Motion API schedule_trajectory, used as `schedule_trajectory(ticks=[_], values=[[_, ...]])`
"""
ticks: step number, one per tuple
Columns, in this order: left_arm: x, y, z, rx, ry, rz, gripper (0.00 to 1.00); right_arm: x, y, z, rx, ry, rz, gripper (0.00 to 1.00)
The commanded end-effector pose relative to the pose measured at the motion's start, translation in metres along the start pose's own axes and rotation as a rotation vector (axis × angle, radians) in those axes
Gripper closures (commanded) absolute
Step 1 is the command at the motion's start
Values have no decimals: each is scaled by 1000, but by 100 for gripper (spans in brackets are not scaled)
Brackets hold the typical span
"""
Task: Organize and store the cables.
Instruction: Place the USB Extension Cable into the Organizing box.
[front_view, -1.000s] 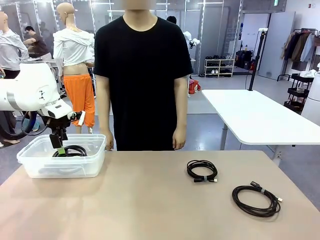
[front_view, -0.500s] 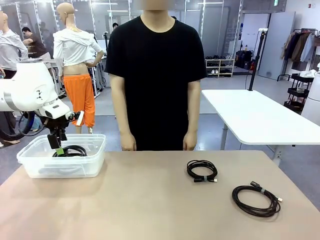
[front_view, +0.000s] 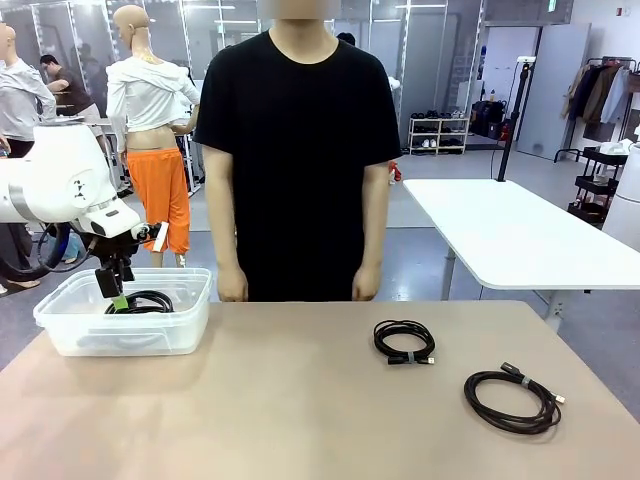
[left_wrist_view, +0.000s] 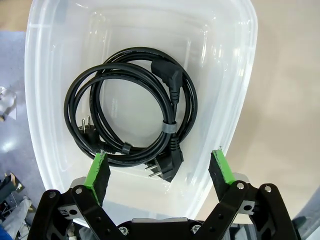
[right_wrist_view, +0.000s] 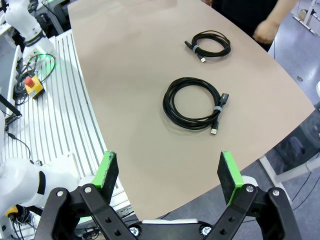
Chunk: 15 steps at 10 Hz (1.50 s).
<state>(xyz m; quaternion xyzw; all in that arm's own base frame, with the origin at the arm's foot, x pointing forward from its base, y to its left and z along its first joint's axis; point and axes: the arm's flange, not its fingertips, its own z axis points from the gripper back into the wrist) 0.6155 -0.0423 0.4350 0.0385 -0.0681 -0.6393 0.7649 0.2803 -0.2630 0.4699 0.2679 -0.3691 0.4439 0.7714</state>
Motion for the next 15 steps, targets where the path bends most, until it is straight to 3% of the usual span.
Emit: schedule_trajectory(ticks=[1,4,5,7,8,11,14,15], values=[[2,3,0,2,7,16,0,1,0,1,-2,-18,11,0],[0,0,0,0,0,0,0,1,0,1,-2,-18,11,0],[-4,-3,21,-18,-56,2,0,1,0,1,-2,-18,11,0],[-25,-41,67,-33,-169,34,0,1,0,1,-2,-18,11,0],[-41,-63,88,25,-186,51,0,1,0,1,-2,-18,11,0],[-110,-128,125,25,-391,119,0,1,0,1,-2,-18,11,0],[-183,-176,122,28,-597,16,0,1,0,1,-2,-18,11,0],[-212,-184,110,28,-729,-20,0,1,0,1,-2,-18,11,0]])
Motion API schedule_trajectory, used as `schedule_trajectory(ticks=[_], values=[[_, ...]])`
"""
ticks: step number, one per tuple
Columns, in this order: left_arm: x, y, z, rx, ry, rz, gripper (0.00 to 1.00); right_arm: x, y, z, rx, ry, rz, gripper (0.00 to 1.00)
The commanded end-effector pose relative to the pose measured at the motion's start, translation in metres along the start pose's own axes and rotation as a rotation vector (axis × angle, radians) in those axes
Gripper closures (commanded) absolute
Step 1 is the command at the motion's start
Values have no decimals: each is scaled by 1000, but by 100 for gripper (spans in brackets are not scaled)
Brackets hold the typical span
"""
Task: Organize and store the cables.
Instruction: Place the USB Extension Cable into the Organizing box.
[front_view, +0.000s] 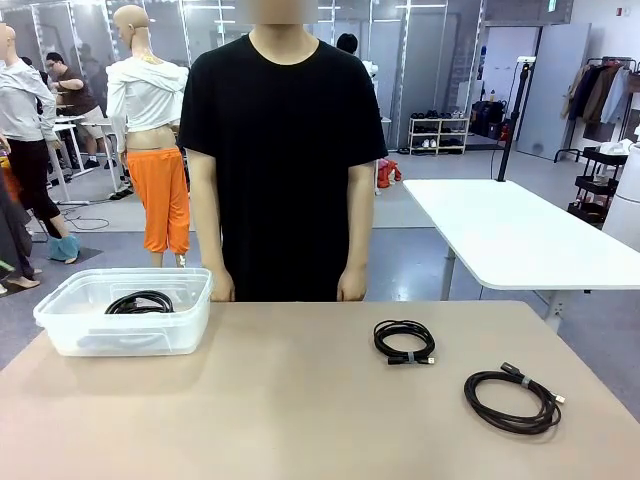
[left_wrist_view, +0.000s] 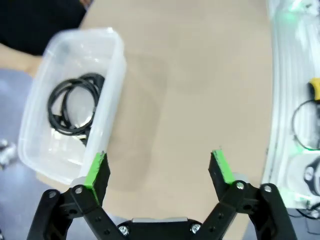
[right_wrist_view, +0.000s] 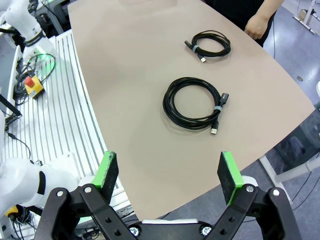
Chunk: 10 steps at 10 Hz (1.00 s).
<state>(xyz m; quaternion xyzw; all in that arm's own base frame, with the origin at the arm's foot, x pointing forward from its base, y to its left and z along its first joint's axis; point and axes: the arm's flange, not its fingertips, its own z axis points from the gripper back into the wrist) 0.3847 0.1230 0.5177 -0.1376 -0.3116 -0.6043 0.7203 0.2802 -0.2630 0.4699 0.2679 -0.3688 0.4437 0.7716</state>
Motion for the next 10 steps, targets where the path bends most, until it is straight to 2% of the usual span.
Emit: schedule_trajectory(ticks=[1,3,4,6,7,10], values=[[-41,-5,1,-65,-235,-113,0,1,0,1,-2,-19,12,0],[-80,-4,-1,-39,-318,-100,0,1,0,1,-2,-19,12,0],[-88,-4,-5,-32,-328,-73,0,1,0,1,-2,-19,12,0],[-88,4,-10,-36,-332,-18,0,1,0,1,-2,-19,12,0],[-93,-16,-10,-16,-317,-64,0,1,0,1,-2,-19,12,0],[-93,-16,-10,-16,-317,-64,0,1,0,1,-2,-19,12,0]])
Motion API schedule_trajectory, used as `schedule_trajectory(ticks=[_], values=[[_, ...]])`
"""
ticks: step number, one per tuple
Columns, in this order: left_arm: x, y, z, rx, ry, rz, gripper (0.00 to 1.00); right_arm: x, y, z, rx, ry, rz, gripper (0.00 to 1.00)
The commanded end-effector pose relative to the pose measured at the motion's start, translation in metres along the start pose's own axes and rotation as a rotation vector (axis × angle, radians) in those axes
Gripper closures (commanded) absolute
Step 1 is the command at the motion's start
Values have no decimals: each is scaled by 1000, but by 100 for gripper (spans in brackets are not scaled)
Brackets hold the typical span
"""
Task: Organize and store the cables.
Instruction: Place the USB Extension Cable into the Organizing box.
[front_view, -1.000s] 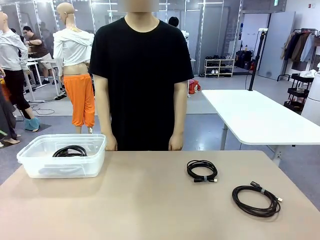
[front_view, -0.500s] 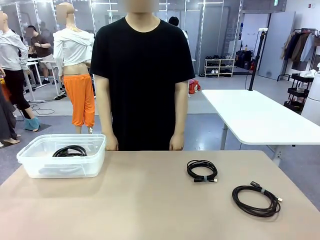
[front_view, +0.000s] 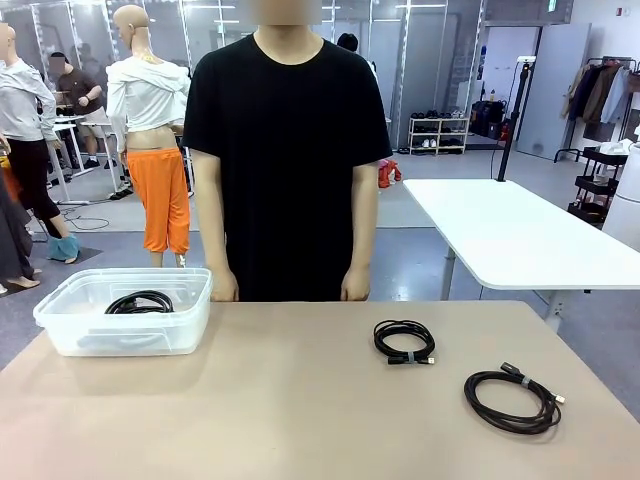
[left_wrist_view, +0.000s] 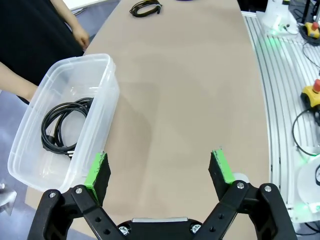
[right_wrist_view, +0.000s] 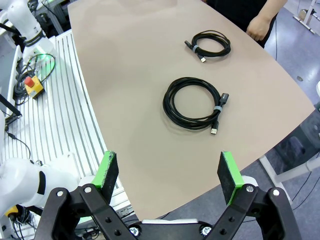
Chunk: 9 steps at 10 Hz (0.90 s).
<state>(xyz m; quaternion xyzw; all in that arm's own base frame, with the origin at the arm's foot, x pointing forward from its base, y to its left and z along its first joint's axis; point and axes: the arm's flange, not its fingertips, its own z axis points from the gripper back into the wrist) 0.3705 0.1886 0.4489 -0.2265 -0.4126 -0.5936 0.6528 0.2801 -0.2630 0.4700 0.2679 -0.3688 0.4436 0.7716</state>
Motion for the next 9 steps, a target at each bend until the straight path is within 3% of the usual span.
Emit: schedule_trajectory(ticks=[1,9], values=[[2,-6,0,-1,-18,-25,0,1,0,1,-1,-19,12,0],[2,-6,0,-1,-18,-25,0,1,0,1,-1,-19,12,0]])
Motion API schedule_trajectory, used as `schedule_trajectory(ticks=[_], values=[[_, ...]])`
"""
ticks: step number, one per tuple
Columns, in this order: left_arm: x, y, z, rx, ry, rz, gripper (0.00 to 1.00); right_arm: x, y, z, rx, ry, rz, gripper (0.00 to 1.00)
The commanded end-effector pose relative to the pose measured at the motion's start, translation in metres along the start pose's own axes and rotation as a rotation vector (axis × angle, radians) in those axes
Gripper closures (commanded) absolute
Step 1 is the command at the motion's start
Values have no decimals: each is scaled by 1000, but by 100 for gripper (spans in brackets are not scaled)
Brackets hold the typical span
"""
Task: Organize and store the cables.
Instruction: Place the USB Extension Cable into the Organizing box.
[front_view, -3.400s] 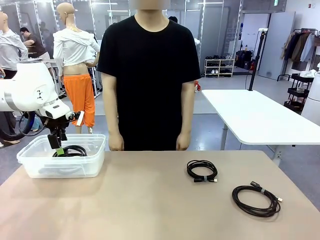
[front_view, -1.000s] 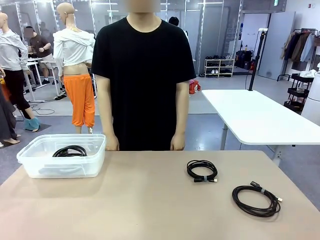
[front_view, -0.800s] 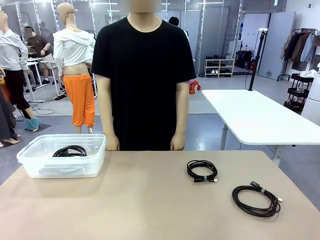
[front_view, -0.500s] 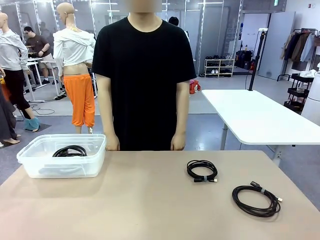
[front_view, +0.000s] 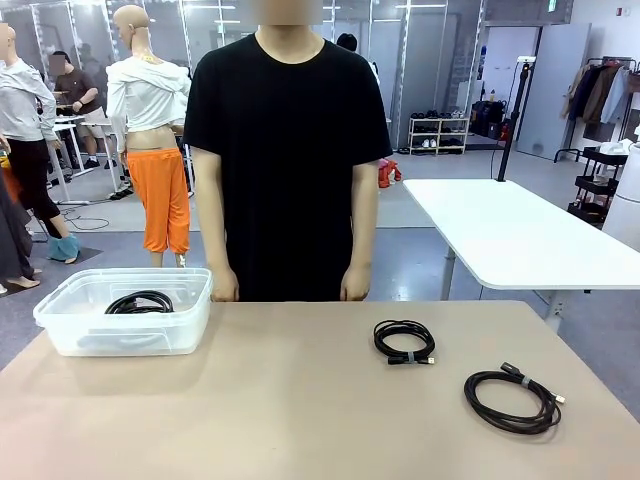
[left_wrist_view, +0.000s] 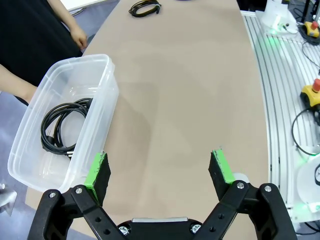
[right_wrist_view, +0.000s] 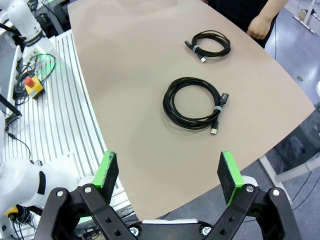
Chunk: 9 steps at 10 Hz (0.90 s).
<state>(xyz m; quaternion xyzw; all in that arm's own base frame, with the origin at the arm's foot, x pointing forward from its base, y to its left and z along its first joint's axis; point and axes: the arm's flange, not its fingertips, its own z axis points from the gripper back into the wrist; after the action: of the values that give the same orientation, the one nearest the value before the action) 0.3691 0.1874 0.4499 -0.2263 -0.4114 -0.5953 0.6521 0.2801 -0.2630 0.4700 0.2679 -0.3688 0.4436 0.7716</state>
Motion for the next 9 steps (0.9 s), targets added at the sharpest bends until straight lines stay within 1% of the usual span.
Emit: schedule_trajectory(ticks=[1,3,4,5,6,7,8,9], values=[[1,-4,0,1,-20,-22,0,1,0,1,-1,-19,12,0],[1,-4,0,1,-20,-22,0,1,0,1,-1,-19,12,0],[1,-4,0,1,-20,-22,0,0,0,0,0,0,0,0],[1,-4,0,1,-20,-22,0,29,6,1,-24,27,37,0],[1,-4,0,1,-20,-22,0,63,6,-8,-14,122,82,0],[1,-4,0,1,-20,-22,0,102,4,-25,16,225,134,0],[1,-4,0,1,-20,-22,0,131,-1,-42,39,303,175,0],[1,-4,0,1,-20,-22,0,150,-8,-62,80,378,183,0]])
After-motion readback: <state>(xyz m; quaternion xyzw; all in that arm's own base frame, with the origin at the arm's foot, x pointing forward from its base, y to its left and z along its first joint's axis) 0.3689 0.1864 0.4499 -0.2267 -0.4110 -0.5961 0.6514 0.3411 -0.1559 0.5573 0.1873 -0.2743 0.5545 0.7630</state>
